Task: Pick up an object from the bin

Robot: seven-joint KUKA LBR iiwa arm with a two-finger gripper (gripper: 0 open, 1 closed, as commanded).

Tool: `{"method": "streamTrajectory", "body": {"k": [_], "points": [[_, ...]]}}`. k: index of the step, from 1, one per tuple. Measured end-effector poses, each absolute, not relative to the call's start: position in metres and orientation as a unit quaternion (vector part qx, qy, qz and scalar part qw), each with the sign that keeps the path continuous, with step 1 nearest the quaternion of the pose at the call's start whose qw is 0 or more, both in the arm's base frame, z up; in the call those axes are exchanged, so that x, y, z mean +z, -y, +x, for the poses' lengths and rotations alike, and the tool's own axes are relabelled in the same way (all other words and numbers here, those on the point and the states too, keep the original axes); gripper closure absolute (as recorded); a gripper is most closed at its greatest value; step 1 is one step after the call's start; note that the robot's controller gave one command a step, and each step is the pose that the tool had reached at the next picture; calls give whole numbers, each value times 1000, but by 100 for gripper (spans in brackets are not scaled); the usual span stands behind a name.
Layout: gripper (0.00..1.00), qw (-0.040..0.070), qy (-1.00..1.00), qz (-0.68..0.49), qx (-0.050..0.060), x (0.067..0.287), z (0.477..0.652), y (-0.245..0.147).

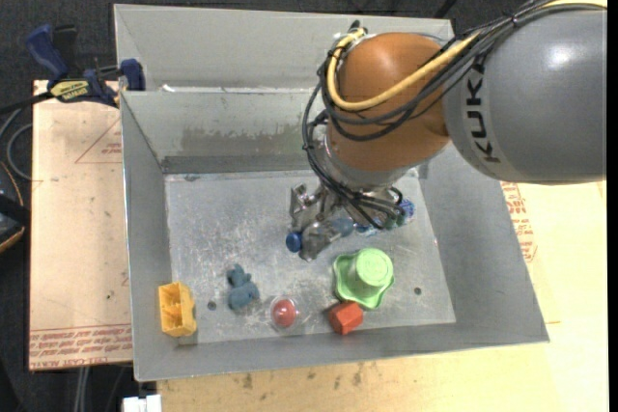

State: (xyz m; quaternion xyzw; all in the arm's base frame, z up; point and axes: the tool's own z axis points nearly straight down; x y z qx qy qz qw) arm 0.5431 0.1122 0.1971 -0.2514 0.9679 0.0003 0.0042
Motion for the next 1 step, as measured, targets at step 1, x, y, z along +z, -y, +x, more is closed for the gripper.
{"method": "streamTrajectory", "body": {"k": [1], "points": [[100, 4, -973, -229, 0, 261, 541, -89]]}}
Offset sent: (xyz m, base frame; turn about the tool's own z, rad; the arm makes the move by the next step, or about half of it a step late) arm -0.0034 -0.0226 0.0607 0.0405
